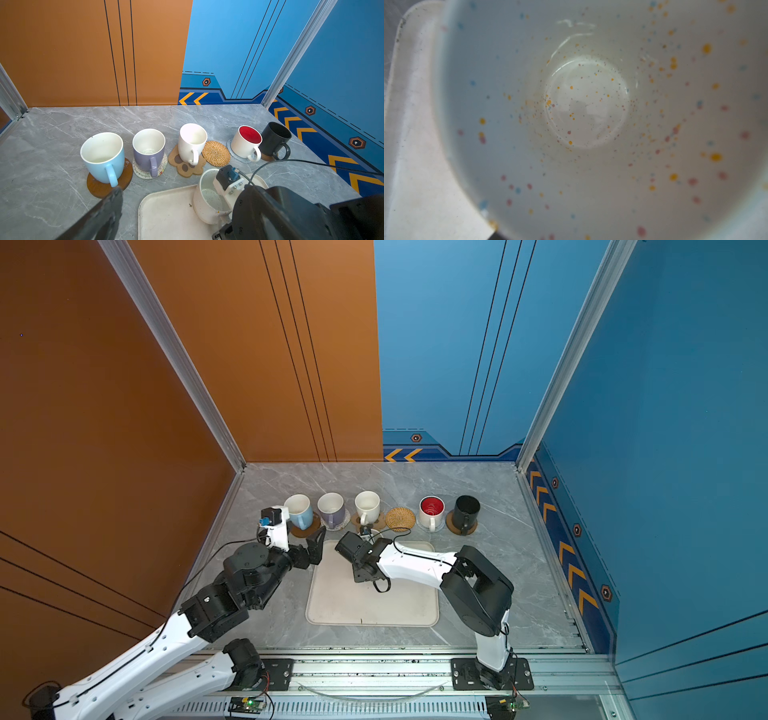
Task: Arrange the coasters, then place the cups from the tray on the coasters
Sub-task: 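Lower the open right gripper onto the speckled mug's rim, then close the right gripper on the speckled mug's rim and lift it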
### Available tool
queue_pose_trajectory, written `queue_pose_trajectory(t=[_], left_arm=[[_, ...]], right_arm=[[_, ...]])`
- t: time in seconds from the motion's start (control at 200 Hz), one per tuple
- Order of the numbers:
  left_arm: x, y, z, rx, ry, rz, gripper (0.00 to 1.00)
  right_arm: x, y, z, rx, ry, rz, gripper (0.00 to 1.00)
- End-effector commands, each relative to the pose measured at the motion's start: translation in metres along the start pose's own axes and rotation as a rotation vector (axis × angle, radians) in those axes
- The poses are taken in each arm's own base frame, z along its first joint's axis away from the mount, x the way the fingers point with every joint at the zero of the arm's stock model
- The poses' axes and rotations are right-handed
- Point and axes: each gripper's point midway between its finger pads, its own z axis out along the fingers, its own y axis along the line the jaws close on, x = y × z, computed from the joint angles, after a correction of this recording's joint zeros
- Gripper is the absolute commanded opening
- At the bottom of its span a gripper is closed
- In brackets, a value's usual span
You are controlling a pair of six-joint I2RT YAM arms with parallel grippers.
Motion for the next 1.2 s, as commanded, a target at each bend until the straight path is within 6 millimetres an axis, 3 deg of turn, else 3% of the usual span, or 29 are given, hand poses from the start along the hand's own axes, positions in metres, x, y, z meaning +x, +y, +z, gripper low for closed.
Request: queue_pose_trajectory(t=[0.0,0.205,0.541,0.631,0.706,1.197], left_arm=[[0.001,0.003,-0.001,0.001,0.005,-0.022,0.96],[0.002,0.003,0.000,0.005,0.011,-0.028,0.96],[0.003,0.006,0.000,-0.004,0.016,-0.037,0.96],[0.003,0.007,0.000,-0.004,0.016,-0.039,0.96],[0.003,0.006,0.001,-0.002,0.016,-0.040,0.96],[0.002,0.003,0.004,0.013,0.017,-0.052,0.96]], right_arm=[[-0.011,0.002,-0.002,-0.005,-0.020,0.012,0.48],[-0.014,-0.003,0.000,0.006,-0.024,0.019,0.44],[-0.013,-0.008,0.001,0.014,-0.019,0.022,0.28],[-0.012,-0.009,0.002,0.018,-0.015,0.021,0.18],[-0.011,-0.010,0.002,0.018,-0.013,0.019,0.00],[-0.004,-0.034,-0.019,0.116,-0.039,-0.060,0.00]])
